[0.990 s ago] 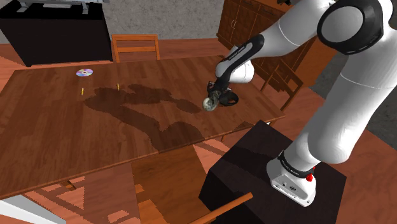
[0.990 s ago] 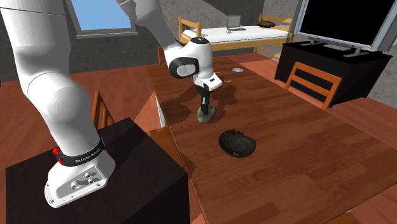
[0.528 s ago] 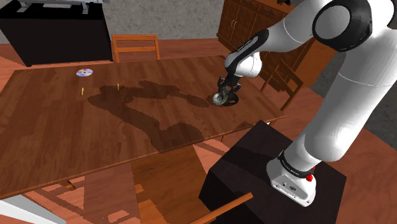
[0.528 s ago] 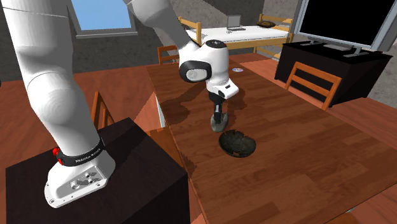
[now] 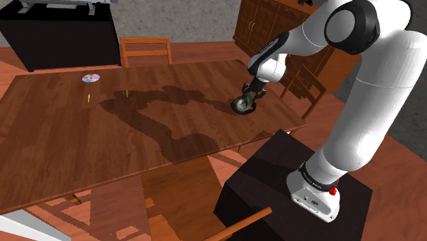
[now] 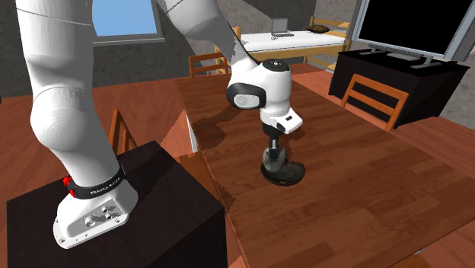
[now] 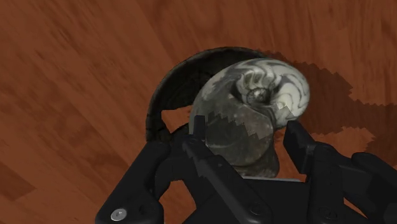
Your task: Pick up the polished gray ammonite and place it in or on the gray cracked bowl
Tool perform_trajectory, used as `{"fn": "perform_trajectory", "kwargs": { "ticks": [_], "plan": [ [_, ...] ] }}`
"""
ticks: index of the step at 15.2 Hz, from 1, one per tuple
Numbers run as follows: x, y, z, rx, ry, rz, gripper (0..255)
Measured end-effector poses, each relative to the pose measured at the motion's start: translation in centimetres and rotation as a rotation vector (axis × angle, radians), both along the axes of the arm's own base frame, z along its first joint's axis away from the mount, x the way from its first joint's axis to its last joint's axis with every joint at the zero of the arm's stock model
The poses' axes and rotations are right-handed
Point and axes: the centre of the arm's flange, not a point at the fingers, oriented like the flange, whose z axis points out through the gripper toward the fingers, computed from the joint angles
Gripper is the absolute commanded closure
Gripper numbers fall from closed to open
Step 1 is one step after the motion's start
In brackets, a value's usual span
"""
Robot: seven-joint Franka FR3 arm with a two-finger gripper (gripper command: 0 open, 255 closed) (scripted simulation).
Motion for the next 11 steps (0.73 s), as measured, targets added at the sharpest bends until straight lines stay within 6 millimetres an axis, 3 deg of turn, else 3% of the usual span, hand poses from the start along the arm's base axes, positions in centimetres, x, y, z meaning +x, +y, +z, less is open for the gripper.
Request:
{"fn": "perform_trajectory", "kwargs": {
  "ticks": [11],
  "plan": [
    [-0.1, 0.0, -5.3, -0.001, -0.001, 0.000, 255]
  ]
}}
